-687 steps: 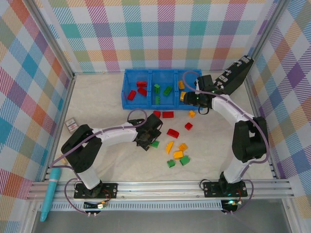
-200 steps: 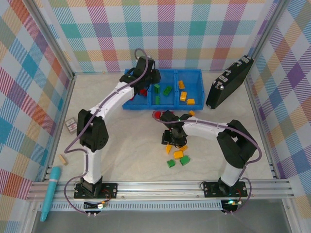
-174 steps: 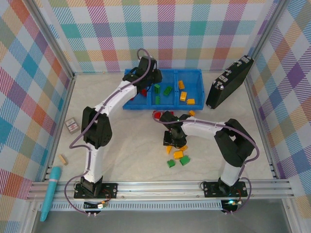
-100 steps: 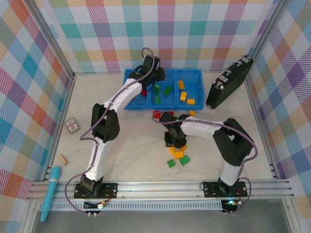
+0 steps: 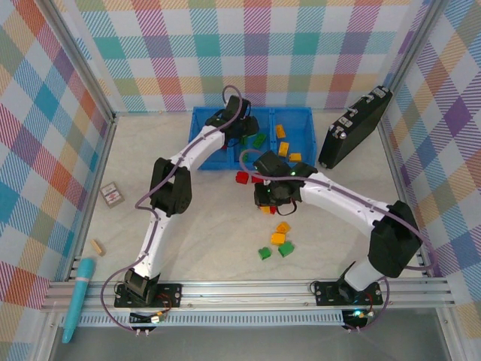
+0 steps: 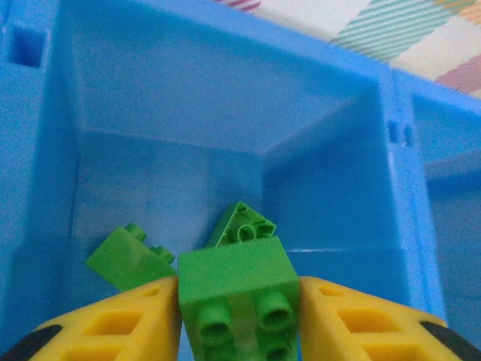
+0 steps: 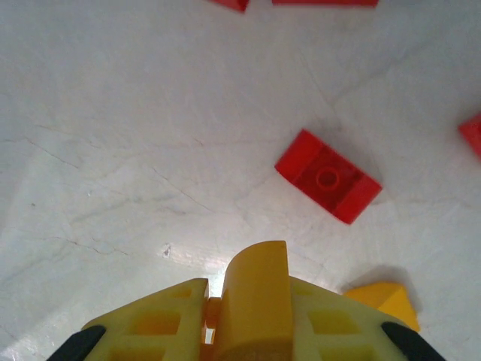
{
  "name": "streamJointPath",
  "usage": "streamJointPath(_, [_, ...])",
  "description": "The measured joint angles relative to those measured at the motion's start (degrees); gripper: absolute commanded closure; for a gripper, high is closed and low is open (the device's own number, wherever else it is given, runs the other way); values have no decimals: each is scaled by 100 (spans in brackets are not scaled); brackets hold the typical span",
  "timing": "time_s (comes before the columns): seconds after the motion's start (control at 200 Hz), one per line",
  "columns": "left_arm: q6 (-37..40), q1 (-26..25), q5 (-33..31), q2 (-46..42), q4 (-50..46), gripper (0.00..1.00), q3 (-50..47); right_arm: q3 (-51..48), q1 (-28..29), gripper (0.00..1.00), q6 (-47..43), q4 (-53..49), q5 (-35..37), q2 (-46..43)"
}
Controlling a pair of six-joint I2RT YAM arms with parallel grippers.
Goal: Sort the legos into containers by color
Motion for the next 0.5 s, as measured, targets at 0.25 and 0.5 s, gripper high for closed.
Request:
streamJointPath(0.25, [-94, 28, 205, 0, 9, 49, 0, 186, -780, 76, -892, -26, 142, -160])
streamJointPath(0.5, [116, 28, 264, -155, -46, 45, 0, 382, -1764, 77, -1725, 326, 367, -201])
